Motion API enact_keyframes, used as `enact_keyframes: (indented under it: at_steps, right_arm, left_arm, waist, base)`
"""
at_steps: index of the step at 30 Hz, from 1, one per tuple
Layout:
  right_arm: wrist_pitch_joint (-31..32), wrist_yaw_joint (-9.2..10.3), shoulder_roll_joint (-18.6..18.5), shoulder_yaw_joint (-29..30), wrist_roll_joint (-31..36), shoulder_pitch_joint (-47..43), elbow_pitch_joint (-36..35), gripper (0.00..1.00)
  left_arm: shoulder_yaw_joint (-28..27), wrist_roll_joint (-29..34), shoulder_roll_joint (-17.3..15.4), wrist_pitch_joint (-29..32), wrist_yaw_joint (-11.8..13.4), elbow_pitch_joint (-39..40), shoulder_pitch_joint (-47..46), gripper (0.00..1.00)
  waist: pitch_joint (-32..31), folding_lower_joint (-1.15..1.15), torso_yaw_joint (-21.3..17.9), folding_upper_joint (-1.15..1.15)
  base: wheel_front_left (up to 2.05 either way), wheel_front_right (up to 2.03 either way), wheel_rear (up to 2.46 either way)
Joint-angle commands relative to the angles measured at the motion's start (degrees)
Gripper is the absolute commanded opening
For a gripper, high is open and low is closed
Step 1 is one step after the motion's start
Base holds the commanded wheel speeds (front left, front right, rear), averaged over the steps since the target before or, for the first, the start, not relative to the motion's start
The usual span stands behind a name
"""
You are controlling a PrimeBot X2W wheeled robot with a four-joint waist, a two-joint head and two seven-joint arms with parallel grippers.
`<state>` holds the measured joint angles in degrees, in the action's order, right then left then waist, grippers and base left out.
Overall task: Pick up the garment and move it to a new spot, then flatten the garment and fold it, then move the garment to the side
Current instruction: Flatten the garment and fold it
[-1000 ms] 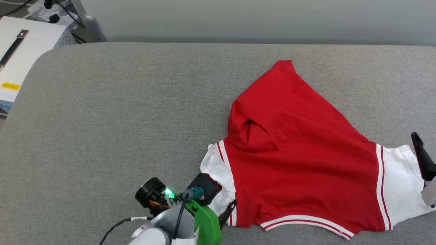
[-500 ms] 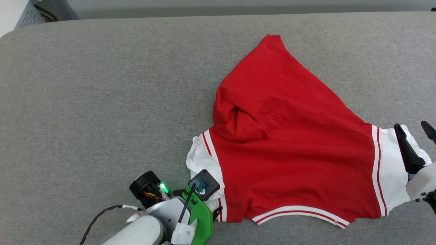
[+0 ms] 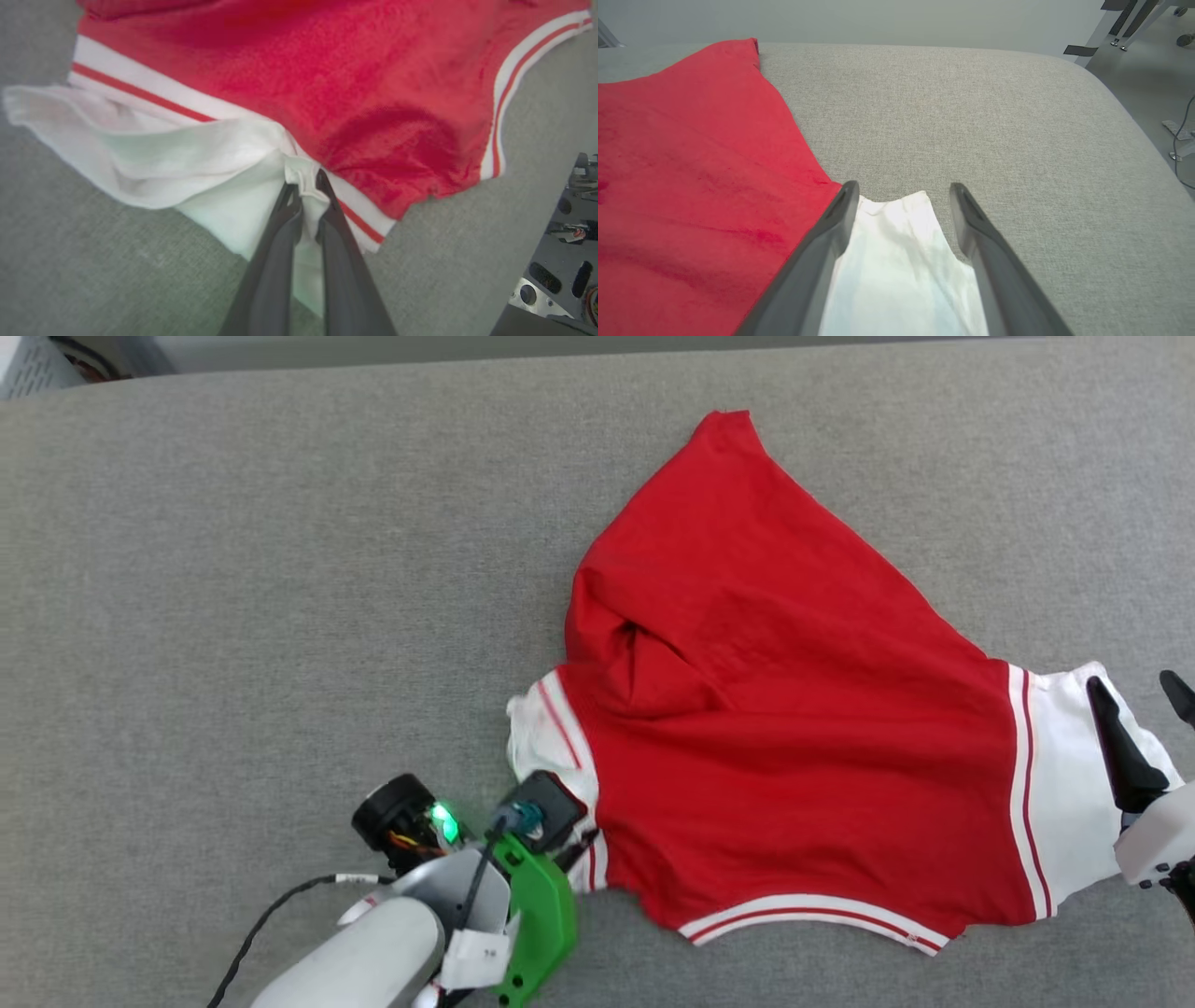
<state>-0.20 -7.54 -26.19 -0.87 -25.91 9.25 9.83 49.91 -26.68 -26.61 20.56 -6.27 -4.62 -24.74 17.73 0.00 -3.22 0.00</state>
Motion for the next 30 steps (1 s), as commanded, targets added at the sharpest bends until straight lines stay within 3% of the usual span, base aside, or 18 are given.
enact_keyframes:
  at_steps: [1, 8, 9, 13, 22, 30]
  right_arm:
    - [-0.5, 0.05, -0.2, 0.2, -0.2, -0.6, 0.3, 1.0]
    - [-1.2, 0.05, -0.1, 1.8, -0.6, -2.5, 1.0, 1.0]
    - [-1.2, 0.05, -0.1, 2.0, -0.6, -2.7, 1.0, 1.0]
    - [-1.1, 0.05, -0.4, 2.6, -0.5, -3.0, 0.6, 1.0]
    - [-0.7, 0.05, -0.9, 3.2, -0.4, -2.9, -0.3, 1.0]
    - [-0.9, 0.05, -0.5, 3.0, -0.3, -2.9, 0.0, 1.0]
  left_arm:
    - [-1.4, 0.1, 0.3, -1.7, 1.5, 0.3, 0.5, 0.0]
    - [-8.9, -4.9, 2.1, -11.3, 6.9, 5.4, 4.5, 0.0]
    - [-11.7, -6.4, 2.3, -14.5, 8.7, 5.4, 6.0, 0.0]
    - [-16.7, -9.7, 2.8, -20.0, 10.9, 3.3, 8.6, 0.0]
    - [-25.2, -14.7, 3.1, -29.7, 12.6, -9.4, 11.5, 0.0]
    - [-28.8, -15.7, 3.0, -33.7, 12.5, -23.2, 10.1, 0.0]
  waist:
    - [-2.1, 0.0, 1.8, 0.0]
    - [-4.2, 0.0, 4.7, 0.0]
    - [-4.3, 0.0, 5.4, 0.0]
    - [-4.0, 0.0, 6.2, 0.0]
    - [-2.7, 0.0, 5.9, 0.0]
    - [-1.6, 0.0, 4.9, 0.0]
  base:
    - [0.0, 0.0, 0.0]
    - [0.0, 0.0, 0.0]
    - [0.0, 0.0, 0.0]
    - [0.0, 0.0, 0.0]
    - [0.0, 0.0, 0.0]
    - [0.0, 0.0, 0.0]
